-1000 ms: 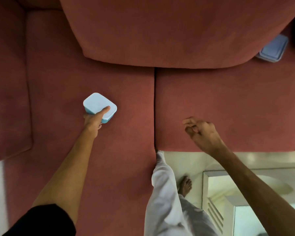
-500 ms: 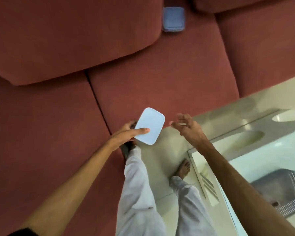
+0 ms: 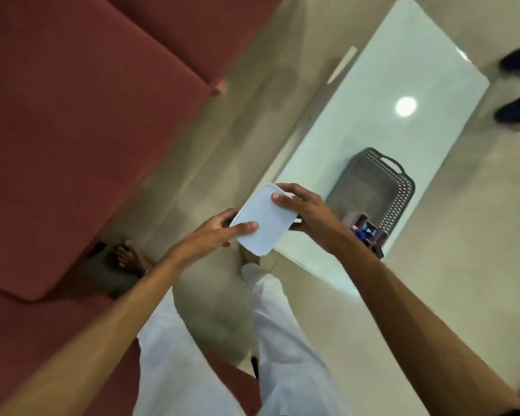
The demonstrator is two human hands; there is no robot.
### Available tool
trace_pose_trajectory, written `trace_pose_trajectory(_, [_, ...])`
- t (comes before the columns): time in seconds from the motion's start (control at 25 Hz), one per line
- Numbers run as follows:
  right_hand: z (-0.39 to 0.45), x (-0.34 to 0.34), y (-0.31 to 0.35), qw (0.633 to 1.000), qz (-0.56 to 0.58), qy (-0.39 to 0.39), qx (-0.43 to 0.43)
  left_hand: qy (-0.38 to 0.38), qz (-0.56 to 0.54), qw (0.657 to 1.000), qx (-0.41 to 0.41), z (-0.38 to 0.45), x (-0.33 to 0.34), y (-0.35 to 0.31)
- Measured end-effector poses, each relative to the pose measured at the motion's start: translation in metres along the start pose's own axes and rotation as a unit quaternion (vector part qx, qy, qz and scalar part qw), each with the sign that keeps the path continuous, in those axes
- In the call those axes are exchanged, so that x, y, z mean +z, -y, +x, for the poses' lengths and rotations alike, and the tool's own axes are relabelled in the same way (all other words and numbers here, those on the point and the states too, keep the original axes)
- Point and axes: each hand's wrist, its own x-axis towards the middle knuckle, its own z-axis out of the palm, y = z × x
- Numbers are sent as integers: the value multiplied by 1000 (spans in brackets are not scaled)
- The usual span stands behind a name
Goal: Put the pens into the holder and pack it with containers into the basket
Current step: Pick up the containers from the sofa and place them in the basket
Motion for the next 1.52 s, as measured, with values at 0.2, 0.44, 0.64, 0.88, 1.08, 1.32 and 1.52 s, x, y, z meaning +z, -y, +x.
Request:
trace_pose_trajectory(0.2, [12, -182, -35, 974, 51, -215, -56, 33, 67, 997, -30, 85, 84, -47])
trace_pose_trajectory(0.44, [85, -279, -83, 950, -115, -276, -96, -15, 118, 991, -61, 146, 79, -45])
trace_pose_trajectory(0.64, [127, -268, -129, 953, -217, -208, -39, -69, 110, 985, -112, 125, 34, -27])
trace_pose_trajectory(0.88, [125, -240, -145, 924, -350, -151, 13, -134, 72, 979, -136, 84, -13, -7])
trace_pose_trajectory(1.08, [110, -215, -117, 903, -403, -147, 1, -169, 68, 975, -129, 47, -33, -5])
trace_pose_trajectory(1.32, [86, -141, -2, 892, -437, -71, -97, -232, 57, 966, -97, -31, -61, -42])
trace_pose_trajectory(1.52, [75, -47, 116, 886, -428, 4, -179, -291, 54, 953, -61, -85, -119, -71])
